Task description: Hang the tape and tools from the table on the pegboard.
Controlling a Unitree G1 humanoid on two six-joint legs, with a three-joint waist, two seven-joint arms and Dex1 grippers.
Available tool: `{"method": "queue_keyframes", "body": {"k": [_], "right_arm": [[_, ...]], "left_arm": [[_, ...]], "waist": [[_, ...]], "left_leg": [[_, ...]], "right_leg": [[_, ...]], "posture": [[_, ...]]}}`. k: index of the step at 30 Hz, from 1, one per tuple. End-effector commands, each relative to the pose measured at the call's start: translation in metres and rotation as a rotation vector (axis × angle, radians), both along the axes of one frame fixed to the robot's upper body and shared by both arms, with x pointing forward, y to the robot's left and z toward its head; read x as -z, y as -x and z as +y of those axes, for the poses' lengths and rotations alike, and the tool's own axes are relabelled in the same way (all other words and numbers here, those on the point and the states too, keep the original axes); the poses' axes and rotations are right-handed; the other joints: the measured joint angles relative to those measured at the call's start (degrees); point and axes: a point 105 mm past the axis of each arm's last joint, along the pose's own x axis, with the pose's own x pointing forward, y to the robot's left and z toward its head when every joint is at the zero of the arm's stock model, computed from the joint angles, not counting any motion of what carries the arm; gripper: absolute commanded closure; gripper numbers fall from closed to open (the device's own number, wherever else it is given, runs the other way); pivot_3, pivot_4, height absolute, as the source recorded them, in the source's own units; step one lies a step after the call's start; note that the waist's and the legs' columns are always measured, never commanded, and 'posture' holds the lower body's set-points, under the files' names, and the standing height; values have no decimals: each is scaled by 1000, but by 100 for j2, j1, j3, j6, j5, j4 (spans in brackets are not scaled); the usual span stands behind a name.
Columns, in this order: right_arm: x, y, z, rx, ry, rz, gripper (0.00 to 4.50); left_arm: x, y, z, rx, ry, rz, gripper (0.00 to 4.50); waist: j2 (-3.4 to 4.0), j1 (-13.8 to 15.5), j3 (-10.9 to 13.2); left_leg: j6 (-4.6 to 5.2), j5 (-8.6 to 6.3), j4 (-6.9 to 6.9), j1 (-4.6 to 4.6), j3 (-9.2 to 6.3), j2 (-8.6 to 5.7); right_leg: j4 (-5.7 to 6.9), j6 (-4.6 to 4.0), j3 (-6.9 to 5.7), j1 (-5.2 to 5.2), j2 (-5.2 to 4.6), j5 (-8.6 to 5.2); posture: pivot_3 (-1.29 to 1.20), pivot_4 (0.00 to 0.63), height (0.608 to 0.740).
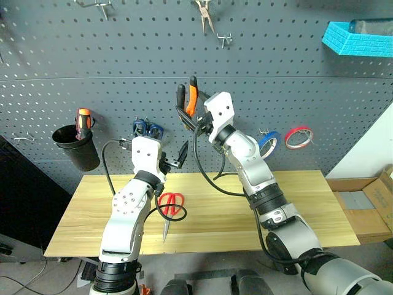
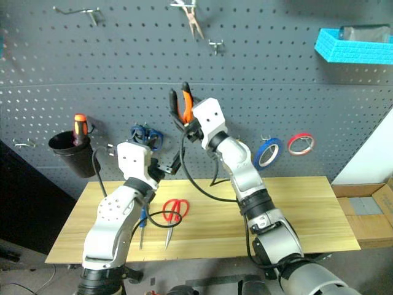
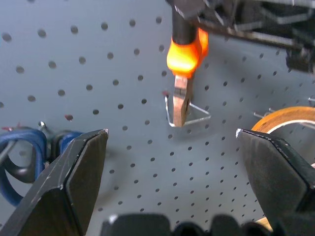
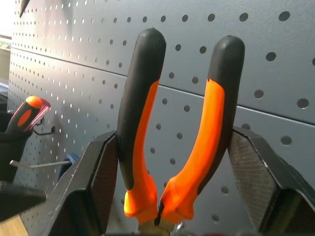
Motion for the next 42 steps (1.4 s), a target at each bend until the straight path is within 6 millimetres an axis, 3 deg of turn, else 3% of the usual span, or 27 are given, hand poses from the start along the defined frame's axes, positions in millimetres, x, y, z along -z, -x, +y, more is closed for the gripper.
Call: {"method": "queue_keyframes", "body": {"k": [1,6,10,18,38,42], "right_arm": [[-4,-9,-9,69,5,-3,1577],[-45,-7,-14,101,-95,-127,1577],[-53,-7,-13,112,-107,-162,1577],[-30,-15,-9,109,-82,-88,1577],[29,-26,-2,108,123,97,1577],[30,-25,-2,89,117,115,435]], "left_arm": [[-15,3,-5,19,3,-69,0],[-15,4,-6,23,5,-70,0],[-17,4,-4,22,4,-74,0],[-16,7,0,6,-1,-68,0],[-14,9,4,-9,-5,-58,0],[-13,8,3,-7,-5,-56,0]], "waist": [[0,4,0],[0,18,1],[0,-1,1],[1,2,2],[11,21,16],[12,20,17]], "left_leg": [[1,0,-1,15,0,0],[-1,1,-1,34,-4,1],[-6,4,-4,18,1,4],[-24,14,-6,-52,0,12],[-21,12,-7,-47,-3,9],[-18,11,-7,-41,-5,10]], "right_leg": [[2,-2,1,12,2,1],[3,-12,0,31,16,10],[0,-13,6,5,18,10],[-9,-13,3,-59,7,10],[-11,-13,-2,-51,7,10],[-12,-13,-3,-43,8,10]], "posture": [[33,68,740],[29,66,740],[40,70,740],[61,86,740],[62,92,740],[59,92,740]]}}
